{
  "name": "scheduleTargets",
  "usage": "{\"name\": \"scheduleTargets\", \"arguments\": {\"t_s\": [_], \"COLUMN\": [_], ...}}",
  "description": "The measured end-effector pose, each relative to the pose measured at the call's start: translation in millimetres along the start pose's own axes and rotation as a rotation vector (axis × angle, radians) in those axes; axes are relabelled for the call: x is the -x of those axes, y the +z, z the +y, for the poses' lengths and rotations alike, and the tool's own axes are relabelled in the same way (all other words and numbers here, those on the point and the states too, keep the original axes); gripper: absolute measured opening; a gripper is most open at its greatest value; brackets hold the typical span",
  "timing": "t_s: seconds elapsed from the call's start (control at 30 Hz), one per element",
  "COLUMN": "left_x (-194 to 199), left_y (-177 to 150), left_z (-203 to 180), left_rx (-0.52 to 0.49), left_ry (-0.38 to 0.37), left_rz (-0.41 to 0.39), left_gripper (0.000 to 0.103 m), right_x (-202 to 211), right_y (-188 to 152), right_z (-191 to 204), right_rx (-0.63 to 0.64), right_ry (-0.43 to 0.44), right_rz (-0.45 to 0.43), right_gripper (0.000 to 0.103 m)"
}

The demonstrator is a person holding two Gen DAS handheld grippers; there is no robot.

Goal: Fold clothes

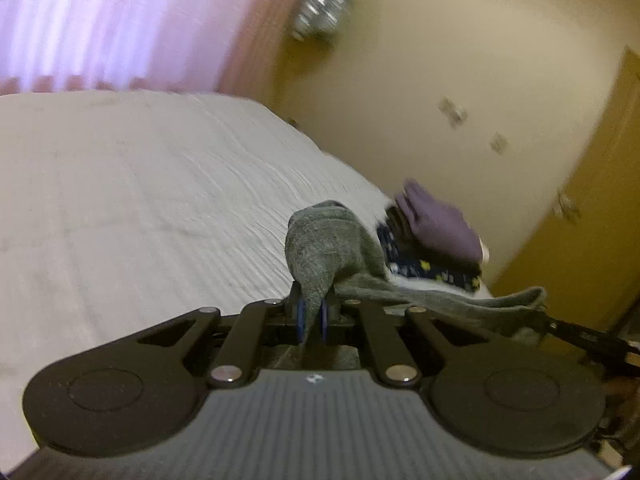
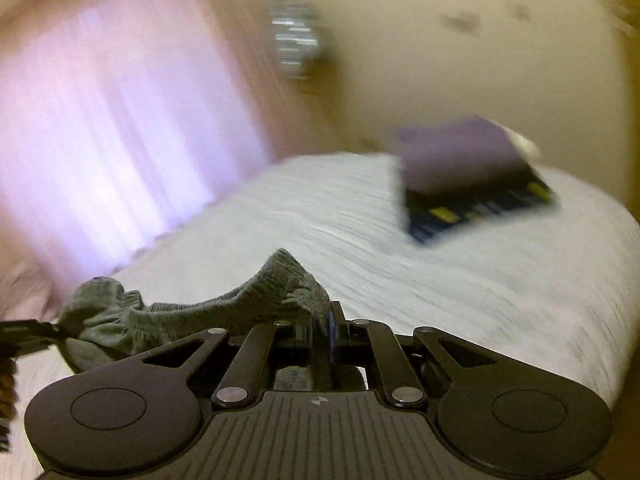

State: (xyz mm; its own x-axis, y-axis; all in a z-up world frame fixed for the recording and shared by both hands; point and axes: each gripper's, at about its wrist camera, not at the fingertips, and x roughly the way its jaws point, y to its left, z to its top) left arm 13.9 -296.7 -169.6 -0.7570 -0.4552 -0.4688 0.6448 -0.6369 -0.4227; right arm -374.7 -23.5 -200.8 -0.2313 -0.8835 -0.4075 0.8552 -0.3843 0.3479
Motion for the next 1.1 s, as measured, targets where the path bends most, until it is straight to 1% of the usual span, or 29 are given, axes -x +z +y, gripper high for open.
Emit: {"name": "scheduleTargets", "arguments": {"t_s": [0.07, 0.13, 0.2, 0.27, 0.33, 0.37, 0.4, 0.43, 0.47, 0.5, 0.53, 0.57, 0.6, 0.67, 0.77, 0.8, 0.87, 0.93, 0.97, 1.03, 1.1], "left_x": [47.5, 84.7, 104.9, 112.1, 105.2, 98.7, 88.2, 76.4, 64.5, 52.6, 40.7, 28.9, 24.4, 23.9, 21.4, 19.3, 6.3, -11.5, -20.2, -42.5, -66.6], "left_y": [-1.5, 0.2, 3.8, 8.9, 17.0, 20.8, 20.9, 18.0, 14.9, 11.8, 8.6, 5.5, -1.6, -20.1, -46.3, -54.0, -61.8, -57.4, -56.7, -48.1, -39.8], "left_z": [-2.2, -6.0, -9.3, -3.6, 18.0, 30.5, 47.7, 64.0, 80.2, 96.3, 112.5, 128.6, 138.4, 148.8, 162.1, 166.0, 173.2, 179.6, 178.6, 180.1, 178.8], "left_rx": [0.05, 0.085, 0.092, 0.105, 0.141, 0.164, 0.196, 0.228, 0.26, 0.292, 0.324, 0.356, 0.37, 0.366, 0.358, 0.357, 0.348, 0.321, 0.31, 0.293, 0.265], "left_ry": [0.029, 0.054, 0.071, 0.088, 0.154, 0.191, 0.234, 0.289, 0.344, 0.4, 0.456, 0.511, 0.526, 0.537, 0.546, 0.54, 0.516, 0.488, 0.475, 0.432, 0.383], "left_rz": [-0.04, -0.068, -0.094, -0.131, -0.173, -0.191, -0.206, -0.189, -0.17, -0.15, -0.13, -0.11, -0.077, -0.004, 0.104, 0.137, 0.187, 0.208, 0.21, 0.212, 0.215], "left_gripper": [0.005, 0.006, 0.006, 0.008, 0.021, 0.024, 0.036, 0.039, 0.039, 0.039, 0.039, 0.039, 0.039, 0.039, 0.041, 0.041, 0.041, 0.041, 0.041, 0.044, 0.046], "right_x": [6.7, 15.3, 17.7, 9.5, -12.1, -33.1, -61.1, -91.0, -128.0, -168.3, -199.7, -226.8, -241.7, -247.3, -236.0, -232.0, -222.6, -215.1, -215.1, -217.8, -232.6], "right_y": [17.0, 32.9, 50.0, 66.4, 80.5, 85.7, 87.8, 88.3, 84.5, 78.7, 68.5, 56.3, 42.2, 10.4, -34.6, -48.2, -64.7, -70.4, -68.9, -62.1, -48.6], "right_z": [19.9, 39.4, 56.3, 73.7, 94.2, 108.6, 121.9, 134.4, 143.6, 151.1, 154.1, 154.8, 151.8, 139.5, 112.4, 101.7, 84.7, 74.1, 71.1, 65.2, 61.9], "right_rx": [0.077, 0.14, 0.183, 0.205, 0.221, 0.222, 0.215, 0.206, 0.194, 0.181, 0.174, 0.169, 0.173, 0.2, 0.16, 0.142, 0.141, 0.145, 0.137, 0.114, 0.105], "right_ry": [0.089, 0.164, 0.23, 0.294, 0.348, 0.349, 0.338, 0.326, 0.295, 0.256, 0.186, 0.102, 0.04, -0.053, -0.084, -0.097, -0.124, -0.142, -0.137, -0.118, -0.072], "right_rz": [-0.004, -0.012, -0.023, -0.045, -0.07, -0.072, -0.041, 0.003, 0.079, 0.17, 0.239, 0.298, 0.316, 0.365, 0.486, 0.538, 0.593, 0.596, 0.588, 0.568, 0.556], "right_gripper": [0.007, 0.006, 0.007, 0.007, 0.007, 0.007, 0.007, 0.007, 0.007, 0.016, 0.031, 0.061, 0.068, 0.068, 0.068, 0.068, 0.068, 0.068, 0.068, 0.068, 0.068]}}
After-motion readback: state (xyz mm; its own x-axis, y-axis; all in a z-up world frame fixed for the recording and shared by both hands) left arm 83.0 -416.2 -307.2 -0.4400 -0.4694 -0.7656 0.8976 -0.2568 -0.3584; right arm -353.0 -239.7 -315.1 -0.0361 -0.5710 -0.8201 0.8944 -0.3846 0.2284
